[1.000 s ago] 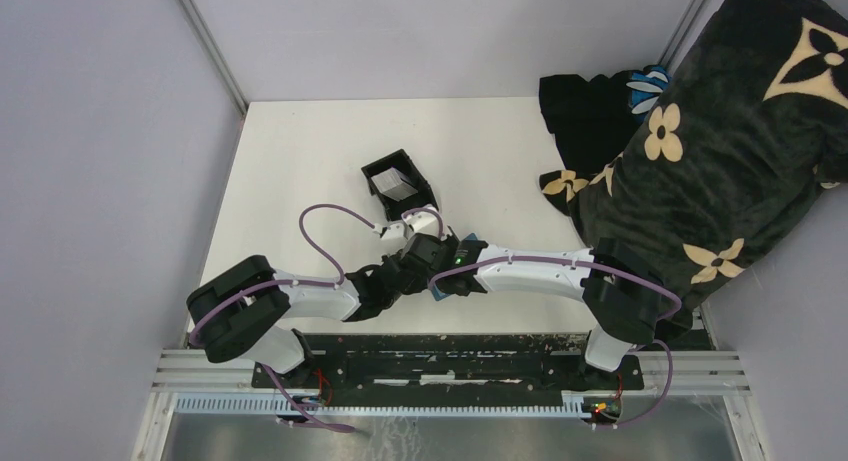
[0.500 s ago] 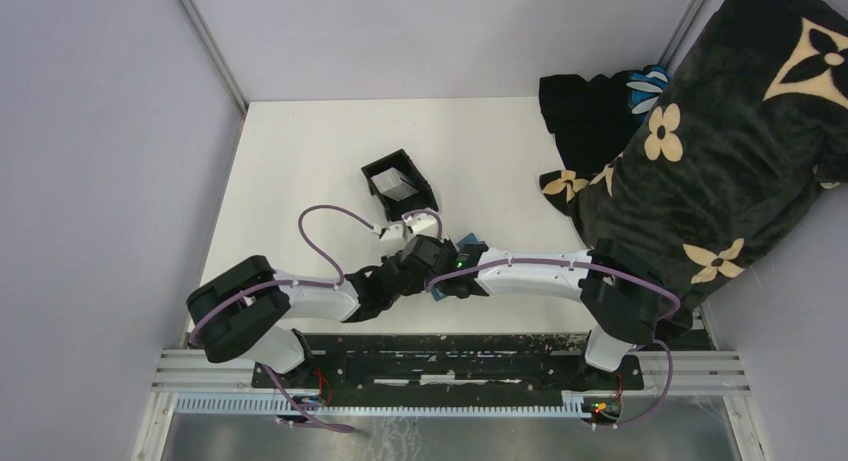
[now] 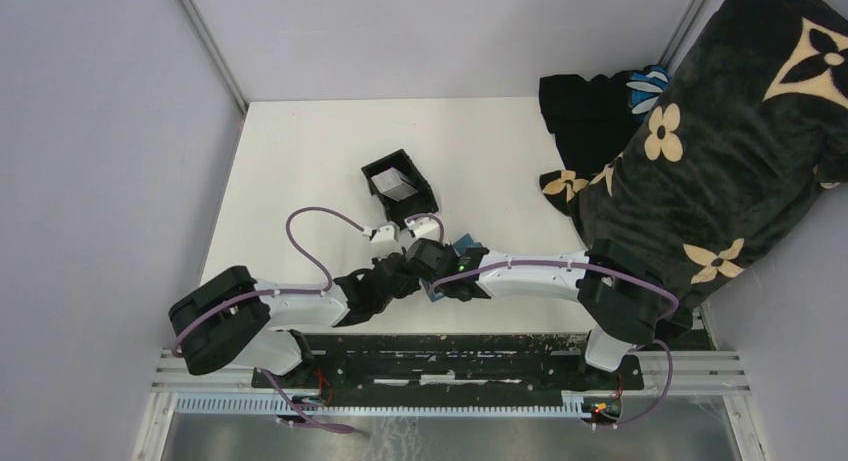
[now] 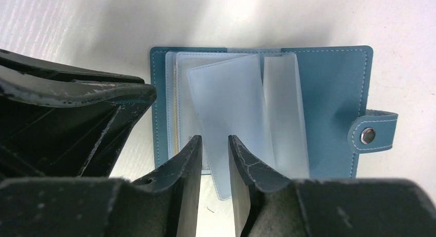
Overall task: Put the credit cards into the card holder
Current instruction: Turn over the card slot in the card holder, then pick up the credit card from the storage box.
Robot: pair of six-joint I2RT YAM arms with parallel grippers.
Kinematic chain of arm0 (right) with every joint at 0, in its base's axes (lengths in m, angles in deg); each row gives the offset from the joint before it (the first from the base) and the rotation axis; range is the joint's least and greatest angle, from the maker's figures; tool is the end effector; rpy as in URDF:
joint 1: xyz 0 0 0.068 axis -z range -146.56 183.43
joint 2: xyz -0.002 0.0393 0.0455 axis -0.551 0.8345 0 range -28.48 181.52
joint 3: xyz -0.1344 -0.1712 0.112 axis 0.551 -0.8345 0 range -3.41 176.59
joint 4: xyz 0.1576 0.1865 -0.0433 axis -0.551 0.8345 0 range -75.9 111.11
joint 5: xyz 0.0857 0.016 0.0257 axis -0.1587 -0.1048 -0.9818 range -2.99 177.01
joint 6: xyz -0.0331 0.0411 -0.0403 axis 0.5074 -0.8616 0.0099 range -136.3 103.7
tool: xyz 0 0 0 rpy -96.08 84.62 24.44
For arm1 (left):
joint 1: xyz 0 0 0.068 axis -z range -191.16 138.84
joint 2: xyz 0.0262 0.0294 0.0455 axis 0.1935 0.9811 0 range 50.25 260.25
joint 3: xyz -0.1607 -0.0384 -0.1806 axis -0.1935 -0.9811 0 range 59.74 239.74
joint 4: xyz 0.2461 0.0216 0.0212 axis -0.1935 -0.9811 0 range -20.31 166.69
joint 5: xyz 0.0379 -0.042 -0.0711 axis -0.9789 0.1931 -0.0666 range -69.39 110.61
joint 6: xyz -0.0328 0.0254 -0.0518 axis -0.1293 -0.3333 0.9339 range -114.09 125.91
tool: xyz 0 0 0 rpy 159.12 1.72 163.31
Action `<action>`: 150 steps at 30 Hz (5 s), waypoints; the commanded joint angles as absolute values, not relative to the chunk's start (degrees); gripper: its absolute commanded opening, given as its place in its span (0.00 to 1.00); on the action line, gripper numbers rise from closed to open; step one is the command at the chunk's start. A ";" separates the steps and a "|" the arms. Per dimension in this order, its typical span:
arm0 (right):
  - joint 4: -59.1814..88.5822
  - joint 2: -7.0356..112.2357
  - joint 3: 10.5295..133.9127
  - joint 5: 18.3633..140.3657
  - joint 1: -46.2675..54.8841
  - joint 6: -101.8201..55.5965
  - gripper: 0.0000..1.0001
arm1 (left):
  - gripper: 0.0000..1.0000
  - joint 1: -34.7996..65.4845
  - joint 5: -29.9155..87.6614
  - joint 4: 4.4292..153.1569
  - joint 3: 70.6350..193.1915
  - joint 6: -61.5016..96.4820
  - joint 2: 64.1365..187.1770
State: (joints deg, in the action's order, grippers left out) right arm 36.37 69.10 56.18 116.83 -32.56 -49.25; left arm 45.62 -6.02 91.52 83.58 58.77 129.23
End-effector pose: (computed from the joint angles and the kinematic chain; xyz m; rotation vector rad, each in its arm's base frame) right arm 0.1577 0.2899 0.1479 -0.5239 2.3677 0.0697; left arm 0.1559 -0.1948 0.1110 -0.1678 2.2344 -0.5392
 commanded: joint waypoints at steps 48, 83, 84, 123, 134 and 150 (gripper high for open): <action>41.60 86.98 101.37 93.08 -12.18 -30.37 0.53 | 0.24 24.19 -16.58 86.44 100.94 48.55 124.16; 44.42 113.25 124.67 75.57 -5.54 -40.14 0.47 | 0.47 13.91 -4.79 96.41 102.10 53.98 139.55; 44.01 113.12 124.10 75.12 -5.48 -40.73 0.45 | 0.47 13.90 -4.79 96.46 102.03 53.95 139.55; 40.14 104.23 118.57 76.05 -5.83 -43.08 0.27 | 0.46 13.74 -4.08 97.34 101.59 54.14 140.11; 39.44 102.63 118.45 75.83 -5.87 -43.88 0.26 | 0.46 13.75 -4.00 97.34 101.50 54.15 139.80; 40.56 99.83 116.15 80.40 -6.00 -41.15 0.15 | 0.46 13.77 -3.82 97.35 101.25 54.47 139.42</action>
